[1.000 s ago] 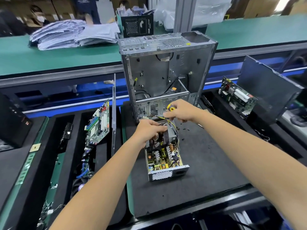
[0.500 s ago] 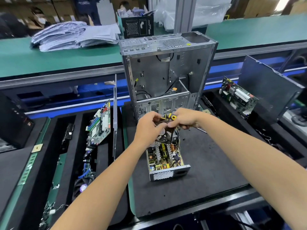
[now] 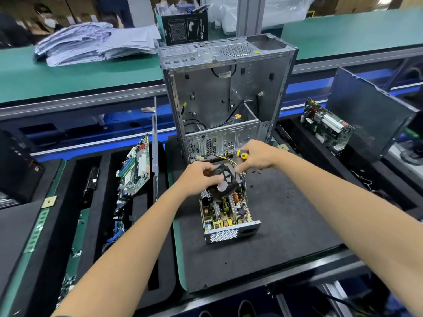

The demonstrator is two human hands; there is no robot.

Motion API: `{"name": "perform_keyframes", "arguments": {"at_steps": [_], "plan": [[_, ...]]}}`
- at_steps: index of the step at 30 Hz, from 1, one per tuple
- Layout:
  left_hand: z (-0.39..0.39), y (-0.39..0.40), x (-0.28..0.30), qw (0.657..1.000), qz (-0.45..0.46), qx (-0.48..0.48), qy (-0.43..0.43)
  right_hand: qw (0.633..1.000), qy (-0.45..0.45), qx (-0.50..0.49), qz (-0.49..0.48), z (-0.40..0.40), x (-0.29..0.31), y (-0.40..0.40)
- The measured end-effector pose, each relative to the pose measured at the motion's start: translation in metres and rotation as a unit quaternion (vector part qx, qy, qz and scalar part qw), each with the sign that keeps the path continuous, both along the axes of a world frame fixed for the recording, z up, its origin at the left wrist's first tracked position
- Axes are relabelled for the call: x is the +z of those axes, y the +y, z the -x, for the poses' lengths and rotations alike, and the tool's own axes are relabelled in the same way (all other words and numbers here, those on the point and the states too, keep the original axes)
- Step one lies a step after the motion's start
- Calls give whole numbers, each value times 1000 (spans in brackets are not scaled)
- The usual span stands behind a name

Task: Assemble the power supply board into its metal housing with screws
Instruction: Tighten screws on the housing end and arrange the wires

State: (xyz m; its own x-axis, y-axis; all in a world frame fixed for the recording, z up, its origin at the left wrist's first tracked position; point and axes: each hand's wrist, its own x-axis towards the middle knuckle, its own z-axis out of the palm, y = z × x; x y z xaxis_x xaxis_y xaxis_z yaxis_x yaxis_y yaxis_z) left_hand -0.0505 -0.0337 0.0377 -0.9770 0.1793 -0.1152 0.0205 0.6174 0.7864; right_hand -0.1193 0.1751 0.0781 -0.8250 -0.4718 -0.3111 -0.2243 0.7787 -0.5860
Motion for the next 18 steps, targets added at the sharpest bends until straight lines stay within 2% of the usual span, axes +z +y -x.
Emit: {"name": "perform_keyframes", "arguments": {"at_steps": [3, 7, 14, 18], "plan": [[-1, 1, 6, 988, 87, -125, -8, 997, -61, 47, 26, -7, 1, -6], [-6, 6, 5, 962, 151, -225, -44, 975, -154, 139, -85, -17, -12, -15], [-18, 13, -14, 951, 164, -251, -79, 938, -256, 142, -184, -25, -36, -19], [-23, 11, -21, 946, 177, -252, -104, 929, -265, 157, -204, -28, -41, -22]]}}
